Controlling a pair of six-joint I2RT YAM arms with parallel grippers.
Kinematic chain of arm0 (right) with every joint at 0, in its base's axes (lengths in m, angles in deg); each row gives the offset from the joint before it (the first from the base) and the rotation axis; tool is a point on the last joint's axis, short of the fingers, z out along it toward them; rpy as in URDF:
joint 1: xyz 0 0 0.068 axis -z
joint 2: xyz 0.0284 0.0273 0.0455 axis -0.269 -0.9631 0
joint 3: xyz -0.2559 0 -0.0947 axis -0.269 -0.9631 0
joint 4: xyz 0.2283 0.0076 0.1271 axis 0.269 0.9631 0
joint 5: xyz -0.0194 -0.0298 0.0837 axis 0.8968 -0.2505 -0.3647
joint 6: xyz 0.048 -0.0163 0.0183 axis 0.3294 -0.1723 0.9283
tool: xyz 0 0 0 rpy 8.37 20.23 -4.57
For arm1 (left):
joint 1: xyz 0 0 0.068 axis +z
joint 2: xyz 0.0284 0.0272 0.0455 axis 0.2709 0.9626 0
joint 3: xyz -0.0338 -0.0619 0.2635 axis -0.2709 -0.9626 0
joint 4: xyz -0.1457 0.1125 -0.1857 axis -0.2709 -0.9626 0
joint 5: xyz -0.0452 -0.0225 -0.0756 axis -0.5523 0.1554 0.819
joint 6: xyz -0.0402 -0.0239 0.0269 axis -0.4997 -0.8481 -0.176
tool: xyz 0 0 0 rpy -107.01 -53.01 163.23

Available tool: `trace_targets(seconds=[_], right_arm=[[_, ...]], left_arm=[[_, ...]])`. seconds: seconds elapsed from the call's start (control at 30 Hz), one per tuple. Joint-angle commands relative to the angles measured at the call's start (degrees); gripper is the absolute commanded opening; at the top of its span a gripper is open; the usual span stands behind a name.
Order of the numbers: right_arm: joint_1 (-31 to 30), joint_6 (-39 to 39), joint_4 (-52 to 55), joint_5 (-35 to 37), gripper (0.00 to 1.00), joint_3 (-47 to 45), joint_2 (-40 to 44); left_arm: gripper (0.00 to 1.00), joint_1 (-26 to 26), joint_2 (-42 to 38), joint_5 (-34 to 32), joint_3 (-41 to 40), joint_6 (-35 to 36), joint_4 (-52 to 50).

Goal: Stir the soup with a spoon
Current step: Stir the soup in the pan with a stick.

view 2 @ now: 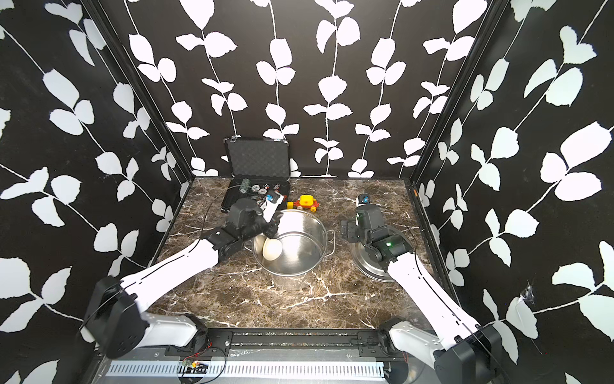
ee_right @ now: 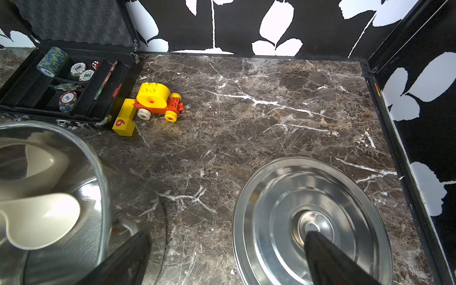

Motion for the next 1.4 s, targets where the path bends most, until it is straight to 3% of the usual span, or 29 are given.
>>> trace_targets(seconds=[0.0,0.17,0.33,0.63,0.83,1.03,1.23,1.37], right_arm=[[0.22,0.63,-0.99,1.15,0.99,0.01,0.93],[0.18,1.01,-2.95,1.18,0.99,-2.29,2.2],[0.17,0.86,-3.58,1.73,0.99,-3.37,3.46],[0.21,1.15,-4.67,3.42,0.99,-5.1,5.77],[0.17,1.16,-4.99,3.84,0.99,-5.39,6.16],[0.19,1.58,-6.6,4.39,0.99,-6.2,5.98],[0.2,2.16,-7.14,3.46,0.99,-5.81,4.57],[0.17,2.51,-7.75,2.79,0.99,-5.43,3.82]], left_arm=[[0.0,0.43,2.07,1.05,4.84,1.64,2.82],[0.0,-0.18,9.46,10.88,13.83,2.91,-1.0],[0.0,-2.36,13.74,14.53,19.31,5.04,-2.15],[0.0,-11.99,17.69,16.28,23.84,9.98,-6.24],[0.0,-15.56,14.9,17.62,20.48,12.5,-9.1],[0.0,-19.33,7.51,19.1,11.82,14.58,-10.32],[0.0,-19.92,-0.32,17.7,3.51,12.84,-10.16],[0.0,-19.9,-5.41,13.43,-0.34,12.62,-10.64]])
